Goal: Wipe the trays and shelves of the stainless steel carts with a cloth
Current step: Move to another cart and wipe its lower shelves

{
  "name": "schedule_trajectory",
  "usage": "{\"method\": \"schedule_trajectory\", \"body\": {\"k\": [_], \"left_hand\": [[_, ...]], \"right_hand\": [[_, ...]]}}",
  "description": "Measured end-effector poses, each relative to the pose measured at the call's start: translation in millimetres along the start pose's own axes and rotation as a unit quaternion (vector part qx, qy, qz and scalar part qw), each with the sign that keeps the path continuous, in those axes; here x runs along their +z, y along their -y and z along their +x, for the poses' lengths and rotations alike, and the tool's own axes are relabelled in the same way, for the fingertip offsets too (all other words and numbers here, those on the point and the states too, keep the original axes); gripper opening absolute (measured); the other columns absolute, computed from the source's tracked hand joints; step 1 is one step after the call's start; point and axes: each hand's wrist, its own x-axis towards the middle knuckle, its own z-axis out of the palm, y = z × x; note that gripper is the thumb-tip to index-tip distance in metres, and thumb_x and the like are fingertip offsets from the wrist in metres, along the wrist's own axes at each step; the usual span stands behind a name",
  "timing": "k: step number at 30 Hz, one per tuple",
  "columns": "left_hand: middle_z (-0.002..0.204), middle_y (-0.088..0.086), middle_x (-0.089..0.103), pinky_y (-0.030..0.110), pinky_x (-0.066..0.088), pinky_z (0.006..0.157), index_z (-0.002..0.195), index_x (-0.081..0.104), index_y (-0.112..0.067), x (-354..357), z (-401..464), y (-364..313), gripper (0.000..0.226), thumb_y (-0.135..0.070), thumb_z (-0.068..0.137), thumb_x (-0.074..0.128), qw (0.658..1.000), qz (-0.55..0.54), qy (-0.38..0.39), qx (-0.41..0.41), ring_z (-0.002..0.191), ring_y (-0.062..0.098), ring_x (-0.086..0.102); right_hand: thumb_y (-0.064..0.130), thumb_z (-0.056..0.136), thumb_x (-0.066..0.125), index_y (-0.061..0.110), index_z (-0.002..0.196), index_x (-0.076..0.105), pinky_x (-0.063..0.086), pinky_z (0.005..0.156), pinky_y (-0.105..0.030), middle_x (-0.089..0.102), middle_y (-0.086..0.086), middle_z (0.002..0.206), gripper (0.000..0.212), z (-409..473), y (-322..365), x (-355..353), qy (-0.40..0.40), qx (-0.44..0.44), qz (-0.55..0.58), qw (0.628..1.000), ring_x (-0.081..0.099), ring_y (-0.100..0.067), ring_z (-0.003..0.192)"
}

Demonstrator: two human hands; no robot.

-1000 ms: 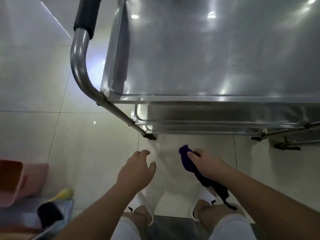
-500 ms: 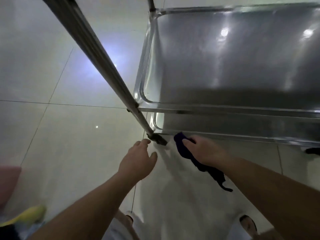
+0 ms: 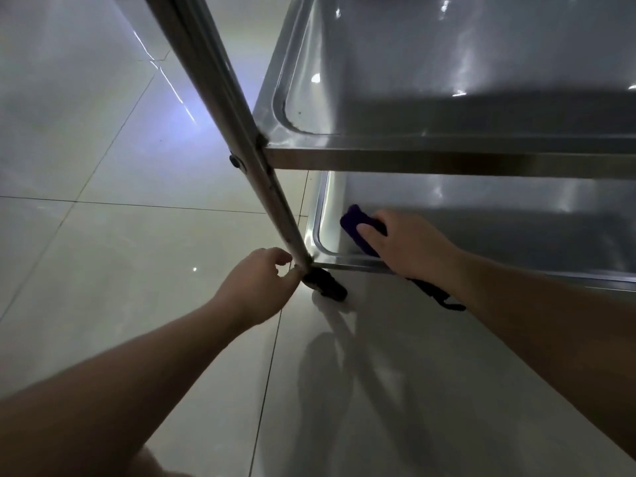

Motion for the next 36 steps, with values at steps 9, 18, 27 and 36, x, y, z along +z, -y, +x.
{"method": "schedule_trajectory", "body": {"k": [9,18,27,36], "left_hand": [[0.137,-0.015,0.061,0.004,0.038,0.085,0.141,0.047,-0.03,-9.0,21.7,-3.2,0.043,-0.033,0.101,0.062,0.973,-0.188,-0.118,0.07,0.116,0.0,0.054],[0.111,-0.025,0.069,-0.001,0.045,0.075,0.118,0.052,-0.035,9.1,29.9,4.2,0.017,-0.029,0.104,0.058,0.949,-0.256,-0.155,0.103,0.098,-0.017,0.062],[0.104,-0.028,0.068,-0.006,0.039,0.072,0.11,0.047,-0.043,10.6,30.5,3.5,0.017,-0.032,0.104,0.058,0.954,-0.222,-0.168,0.111,0.093,-0.023,0.059],[0.108,-0.027,0.069,-0.001,0.045,0.078,0.12,0.05,-0.037,11.3,32.3,5.7,0.018,-0.034,0.103,0.057,0.957,-0.211,-0.155,0.125,0.102,-0.018,0.061]], "right_hand": [[0.05,0.102,0.05,0.025,0.136,0.052,0.05,0.097,-0.046,0.066,-0.003,0.122,0.043,26.6,7.7,76.0,-0.106,-0.127,-0.096,0.982,0.059,-0.026,0.109],[0.042,0.107,0.029,0.033,0.154,0.043,0.031,0.121,-0.044,0.046,0.007,0.159,0.049,51.4,0.6,123.4,-0.069,-0.164,-0.117,0.977,0.042,-0.02,0.144],[0.044,0.108,0.032,0.034,0.162,0.024,0.011,0.126,-0.056,0.013,-0.002,0.173,0.055,163.5,-11.7,74.8,-0.039,-0.048,-0.12,0.991,0.015,-0.033,0.157],[0.04,0.105,0.035,0.022,0.158,0.027,0.009,0.125,-0.059,0.013,-0.009,0.171,0.057,163.2,-129.4,-4.4,-0.165,0.293,-0.042,0.941,0.011,-0.041,0.156]]}}
